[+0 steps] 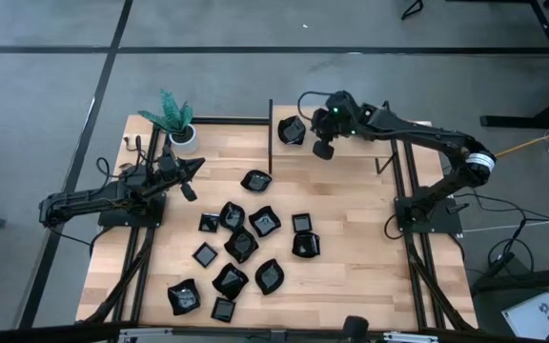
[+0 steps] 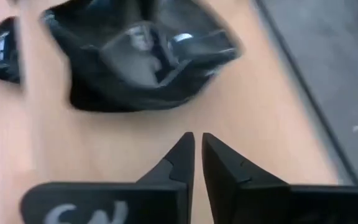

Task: Pick & Place Mini shaped plates
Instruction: Stack the black leaf-shaped plate on top of the black leaf-shaped plate on the shelf

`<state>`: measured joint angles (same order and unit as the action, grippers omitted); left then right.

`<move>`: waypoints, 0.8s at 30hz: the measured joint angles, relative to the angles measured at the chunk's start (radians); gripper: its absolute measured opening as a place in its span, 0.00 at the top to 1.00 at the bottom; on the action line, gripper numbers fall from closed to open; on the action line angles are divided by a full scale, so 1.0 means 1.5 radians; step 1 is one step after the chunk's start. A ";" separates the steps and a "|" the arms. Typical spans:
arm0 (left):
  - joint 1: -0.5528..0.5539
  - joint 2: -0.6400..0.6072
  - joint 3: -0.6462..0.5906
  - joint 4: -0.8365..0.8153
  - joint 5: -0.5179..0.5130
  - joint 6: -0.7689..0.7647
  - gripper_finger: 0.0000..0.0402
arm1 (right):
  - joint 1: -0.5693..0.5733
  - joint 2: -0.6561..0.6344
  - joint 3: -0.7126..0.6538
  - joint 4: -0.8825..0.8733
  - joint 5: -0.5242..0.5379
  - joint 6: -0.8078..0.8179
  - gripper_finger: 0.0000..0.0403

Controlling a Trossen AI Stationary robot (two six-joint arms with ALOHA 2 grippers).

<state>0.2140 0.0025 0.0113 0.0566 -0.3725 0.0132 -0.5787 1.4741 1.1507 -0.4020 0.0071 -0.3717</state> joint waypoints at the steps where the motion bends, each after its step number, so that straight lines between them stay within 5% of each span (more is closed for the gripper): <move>1: 0.000 0.000 0.000 0.000 0.000 0.000 0.99 | 0.001 0.001 0.000 0.005 -0.002 0.007 0.93; 8: 0.000 0.000 0.000 0.000 0.000 0.000 0.99 | -0.015 -0.002 0.001 0.046 0.002 0.136 0.92; 24: 0.000 0.000 0.000 0.000 0.000 0.000 0.99 | -0.011 0.040 0.001 0.072 0.017 0.133 0.97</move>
<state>0.2142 0.0023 0.0113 0.0564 -0.3725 0.0132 -0.5951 1.5349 1.1515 -0.2947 0.0324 -0.1720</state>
